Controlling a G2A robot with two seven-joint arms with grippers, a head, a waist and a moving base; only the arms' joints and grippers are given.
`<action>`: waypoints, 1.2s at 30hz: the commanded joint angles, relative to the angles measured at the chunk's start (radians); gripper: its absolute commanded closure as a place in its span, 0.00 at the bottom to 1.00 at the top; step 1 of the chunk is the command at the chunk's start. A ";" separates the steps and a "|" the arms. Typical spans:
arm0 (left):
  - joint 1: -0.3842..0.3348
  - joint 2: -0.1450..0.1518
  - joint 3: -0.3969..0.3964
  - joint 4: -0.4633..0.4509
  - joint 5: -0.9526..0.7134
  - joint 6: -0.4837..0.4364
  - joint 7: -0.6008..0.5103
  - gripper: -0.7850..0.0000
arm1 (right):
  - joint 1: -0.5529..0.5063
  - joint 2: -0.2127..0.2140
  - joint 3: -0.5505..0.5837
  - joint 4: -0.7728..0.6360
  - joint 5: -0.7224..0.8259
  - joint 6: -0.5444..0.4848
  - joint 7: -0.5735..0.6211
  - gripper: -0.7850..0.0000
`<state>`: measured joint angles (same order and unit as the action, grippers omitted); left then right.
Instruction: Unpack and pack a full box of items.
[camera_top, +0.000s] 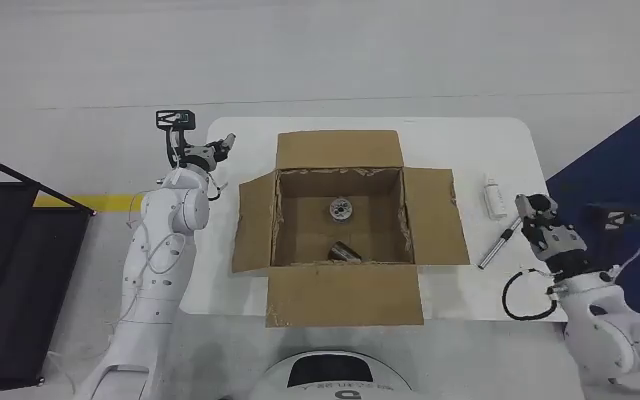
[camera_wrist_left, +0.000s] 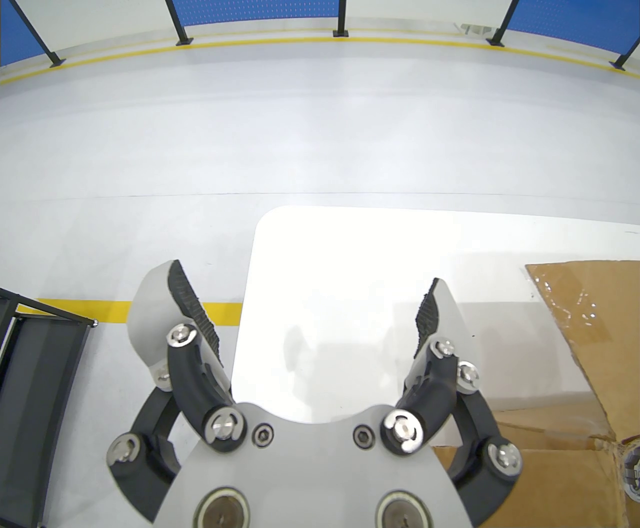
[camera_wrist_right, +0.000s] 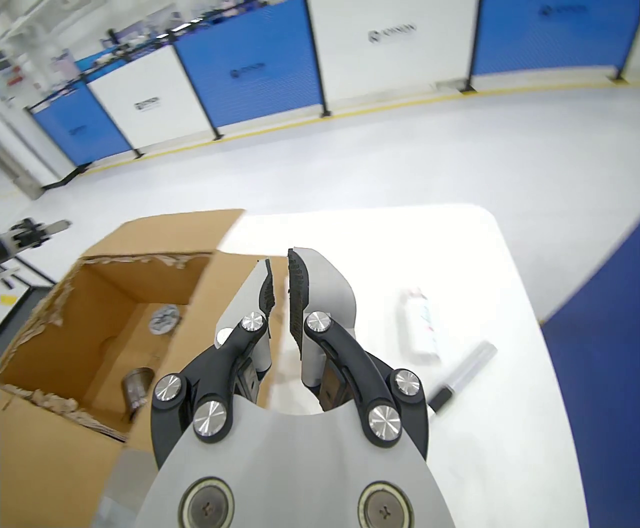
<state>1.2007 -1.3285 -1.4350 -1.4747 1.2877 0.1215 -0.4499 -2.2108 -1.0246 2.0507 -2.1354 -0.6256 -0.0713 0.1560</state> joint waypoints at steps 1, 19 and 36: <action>0.000 0.000 0.000 0.000 0.000 0.000 0.000 0.00 | -0.007 -0.002 0.021 0.024 0.039 0.064 0.076 0.83; 0.000 0.000 0.000 0.000 0.000 0.000 0.000 0.00 | 0.447 0.029 -0.233 0.358 -0.218 0.262 0.607 0.72; 0.000 0.000 0.000 0.000 0.000 0.000 0.000 0.00 | 0.575 0.027 -0.305 0.476 -0.283 0.310 0.732 0.73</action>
<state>1.2007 -1.3285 -1.4350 -1.4747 1.2876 0.1215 -0.4499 -1.6412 -0.9979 1.7462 -1.6677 -0.9058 0.2341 0.8823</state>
